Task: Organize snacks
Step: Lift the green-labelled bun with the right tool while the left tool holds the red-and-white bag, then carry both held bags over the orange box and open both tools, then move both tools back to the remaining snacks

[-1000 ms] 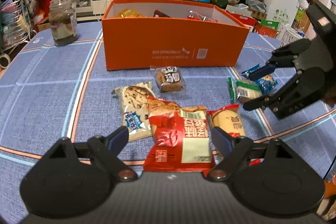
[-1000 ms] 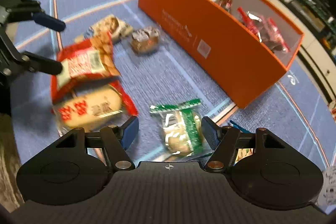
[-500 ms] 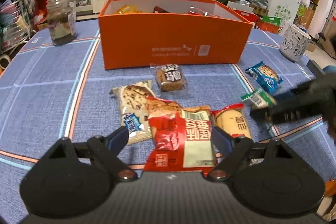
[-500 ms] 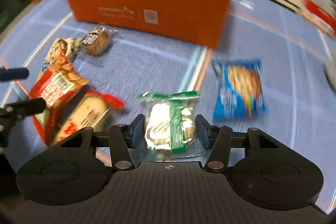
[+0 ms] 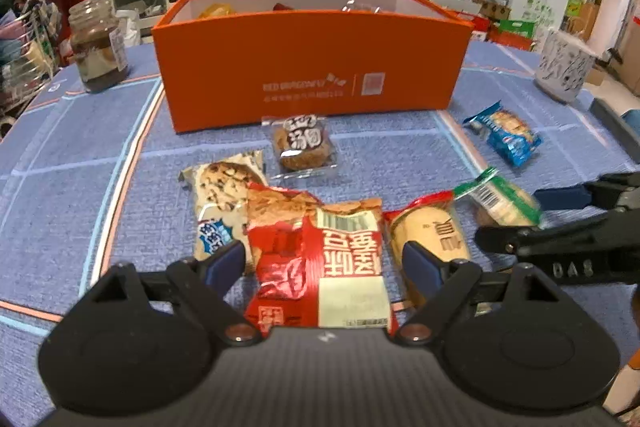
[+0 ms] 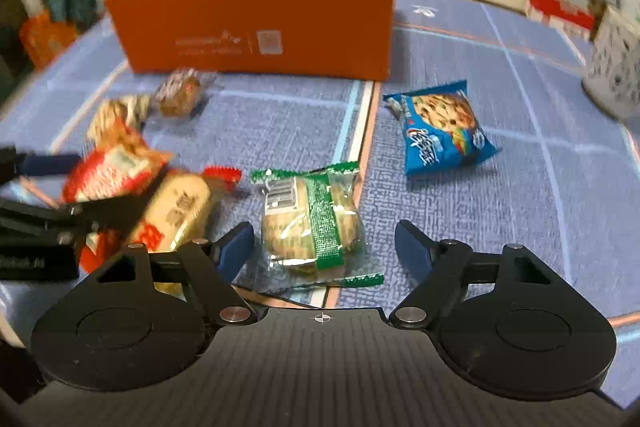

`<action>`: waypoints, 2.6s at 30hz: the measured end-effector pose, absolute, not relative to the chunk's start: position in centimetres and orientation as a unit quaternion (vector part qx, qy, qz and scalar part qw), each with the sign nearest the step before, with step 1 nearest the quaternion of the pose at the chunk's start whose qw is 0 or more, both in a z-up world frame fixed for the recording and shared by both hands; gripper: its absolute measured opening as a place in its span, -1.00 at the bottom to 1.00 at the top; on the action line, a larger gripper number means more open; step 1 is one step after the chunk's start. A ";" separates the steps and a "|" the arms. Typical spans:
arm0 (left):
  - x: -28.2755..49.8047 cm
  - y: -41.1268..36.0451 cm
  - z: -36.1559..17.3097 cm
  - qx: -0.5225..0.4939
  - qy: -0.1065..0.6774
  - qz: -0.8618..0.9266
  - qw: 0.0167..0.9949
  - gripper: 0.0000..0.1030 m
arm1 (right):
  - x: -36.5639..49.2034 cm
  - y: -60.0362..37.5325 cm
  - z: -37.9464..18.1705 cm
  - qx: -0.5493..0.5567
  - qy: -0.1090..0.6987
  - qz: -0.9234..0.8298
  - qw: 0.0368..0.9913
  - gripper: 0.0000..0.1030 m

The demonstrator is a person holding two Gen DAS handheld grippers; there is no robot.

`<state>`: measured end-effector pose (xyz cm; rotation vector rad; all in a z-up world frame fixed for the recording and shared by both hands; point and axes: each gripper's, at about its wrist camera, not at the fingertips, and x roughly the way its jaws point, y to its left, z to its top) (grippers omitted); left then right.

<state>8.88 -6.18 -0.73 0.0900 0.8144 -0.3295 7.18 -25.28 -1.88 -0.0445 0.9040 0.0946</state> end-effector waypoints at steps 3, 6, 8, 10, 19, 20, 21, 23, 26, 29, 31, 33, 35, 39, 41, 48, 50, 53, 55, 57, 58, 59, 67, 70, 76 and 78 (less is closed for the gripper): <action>9.4 -6.3 -1.4 0.051 0.408 -0.139 0.901 0.37 | 6.9 -24.9 -1.7 -0.030 0.436 0.051 0.898 0.12; 9.5 -6.5 -1.2 0.057 0.408 -0.134 0.901 0.22 | 6.8 -25.2 -1.5 -0.024 0.436 0.048 0.898 -0.17; 9.4 -6.6 -1.2 0.057 0.408 -0.134 0.901 0.17 | 6.9 -25.4 -1.6 -0.025 0.436 0.049 0.898 -0.25; 9.3 -6.6 -1.1 0.056 0.411 -0.138 0.899 0.15 | 6.7 -25.4 -1.5 -0.026 0.437 0.050 0.898 -0.32; 8.3 -6.2 0.6 0.044 0.395 -0.146 0.906 0.14 | 5.9 -25.2 -0.3 -0.044 0.417 0.041 0.907 -0.33; 8.1 -6.0 1.0 0.039 0.391 -0.149 0.907 0.14 | 5.8 -25.2 0.0 -0.044 0.411 0.041 0.910 -0.33; 8.0 -5.8 1.4 0.037 0.387 -0.152 0.909 0.14 | 5.7 -25.2 0.4 -0.045 0.405 0.041 0.912 -0.33; 7.7 -5.4 2.1 0.032 0.380 -0.154 0.912 0.14 | 5.5 -25.1 1.0 -0.049 0.394 0.039 0.917 -0.33; 7.4 -4.6 2.9 0.019 0.372 -0.157 0.915 0.14 | 5.5 -25.2 1.5 -0.046 0.387 0.039 0.920 -0.33; 7.1 -3.9 3.6 0.009 0.365 -0.156 0.918 0.14 | 5.3 -25.0 2.2 -0.050 0.375 0.041 0.925 -0.33; 6.9 -3.3 4.3 -0.001 0.357 -0.157 0.921 0.14 | 5.1 -24.8 3.1 -0.047 0.361 0.046 0.930 -0.33; 7.0 -2.5 5.2 -0.010 0.346 -0.153 0.926 0.14 | 5.1 -24.8 4.0 -0.040 0.347 0.047 0.936 -0.33; 7.3 -1.7 6.2 -0.011 0.333 -0.141 0.932 0.14 | 5.2 -25.2 5.0 -0.025 0.337 0.051 0.940 -0.33; 9.2 -0.7 8.0 -0.018 0.319 -0.122 0.940 0.14 | 6.3 -26.3 6.6 0.016 0.327 0.061 0.943 -0.33; 11.1 -1.1 9.1 -0.008 0.304 -0.121 0.945 0.14 | 7.6 -26.4 7.5 0.022 0.321 0.064 0.945 -0.33; 18.8 -2.7 12.4 0.000 0.272 -0.110 0.956 0.14 | 15.1 -24.4 12.4 0.017 0.278 0.068 0.958 -0.33; 20.6 -3.1 12.7 0.003 0.271 -0.102 0.957 0.14 | 17.2 -23.7 13.3 0.009 0.270 0.066 0.961 -0.33; 22.8 -3.6 12.7 -0.002 0.272 -0.092 0.958 0.14 | 20.0 -22.8 14.0 0.002 0.267 0.062 0.962 -0.33; 24.5 -4.1 12.1 0.008 0.263 -0.082 0.961 0.27 | 22.2 -22.2 13.8 -0.007 0.272 0.054 0.961 -0.30; 25.5 -4.4 11.4 0.031 0.259 -0.075 0.962 0.63 | 24.2 -21.9 13.2 -0.010 0.286 0.044 0.957 -0.12; 25.3 -4.3 11.3 0.037 0.264 -0.074 0.961 0.69 | 24.5 -22.1 13.1 -0.005 0.291 0.040 0.956 -0.09; 24.7 -3.9 11.5 0.036 0.261 -0.079 0.961 0.82 | 24.0 -22.5 13.2 0.005 0.290 0.036 0.956 -0.08; 15.3 2.2 10.5 -0.026 0.257 -0.063 0.964 0.98 | 9.2 -25.4 9.6 0.046 0.270 0.034 0.961 0.36; 12.4 3.8 8.5 -0.052 0.281 -0.044 0.957 0.98 | 4.6 -25.2 6.3 0.051 0.302 0.027 0.951 0.40; 11.1 2.5 5.0 -0.076 0.312 -0.039 0.946 0.98 | 1.7 -22.3 3.1 0.036 0.315 0.032 0.948 0.39; 11.4 1.8 4.5 -0.078 0.315 -0.044 0.945 0.98 | 1.8 -21.2 2.1 0.021 0.310 0.031 0.950 0.37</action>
